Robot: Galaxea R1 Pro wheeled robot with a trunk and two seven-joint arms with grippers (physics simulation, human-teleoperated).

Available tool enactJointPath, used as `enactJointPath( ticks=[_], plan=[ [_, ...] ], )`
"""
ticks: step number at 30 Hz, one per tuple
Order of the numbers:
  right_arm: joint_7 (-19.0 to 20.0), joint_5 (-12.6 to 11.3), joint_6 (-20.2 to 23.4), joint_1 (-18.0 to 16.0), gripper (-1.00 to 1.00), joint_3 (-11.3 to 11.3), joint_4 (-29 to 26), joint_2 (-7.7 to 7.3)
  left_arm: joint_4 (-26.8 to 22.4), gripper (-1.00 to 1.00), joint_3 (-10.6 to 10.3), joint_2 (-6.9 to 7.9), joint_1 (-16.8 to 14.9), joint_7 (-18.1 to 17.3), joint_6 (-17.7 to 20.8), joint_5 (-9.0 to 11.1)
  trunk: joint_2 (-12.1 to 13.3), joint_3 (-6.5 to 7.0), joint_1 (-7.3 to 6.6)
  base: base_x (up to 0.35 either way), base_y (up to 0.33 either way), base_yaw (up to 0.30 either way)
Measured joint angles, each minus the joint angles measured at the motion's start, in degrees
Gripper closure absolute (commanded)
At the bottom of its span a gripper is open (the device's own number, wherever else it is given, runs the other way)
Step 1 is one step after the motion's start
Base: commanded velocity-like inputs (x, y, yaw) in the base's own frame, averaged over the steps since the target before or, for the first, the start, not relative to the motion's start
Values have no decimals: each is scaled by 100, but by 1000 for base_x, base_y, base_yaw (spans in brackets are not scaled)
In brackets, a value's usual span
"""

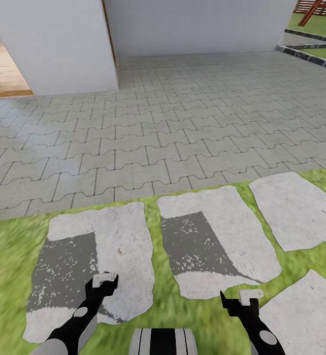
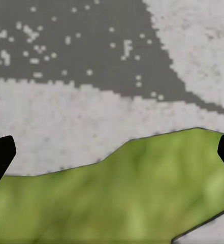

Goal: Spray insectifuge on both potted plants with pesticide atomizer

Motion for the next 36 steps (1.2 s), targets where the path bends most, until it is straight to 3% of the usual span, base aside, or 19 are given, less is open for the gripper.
enactJointPath(
  ticks=[10,11,36],
  plan=[
    [0,0,1,0,-100,0,0,0,27,-100,-13,0,-12,-3,-68,-11,0,0,0,0,0,0],
    [0,-1,1,0,-100,0,0,0,32,100,-15,0,-16,-3,-69,-12,0,0,0,0,0,0],
    [0,2,1,0,-100,0,9,0,-3,100,-20,0,-16,-36,-94,14,0,0,0,0,0,0]
  ],
)
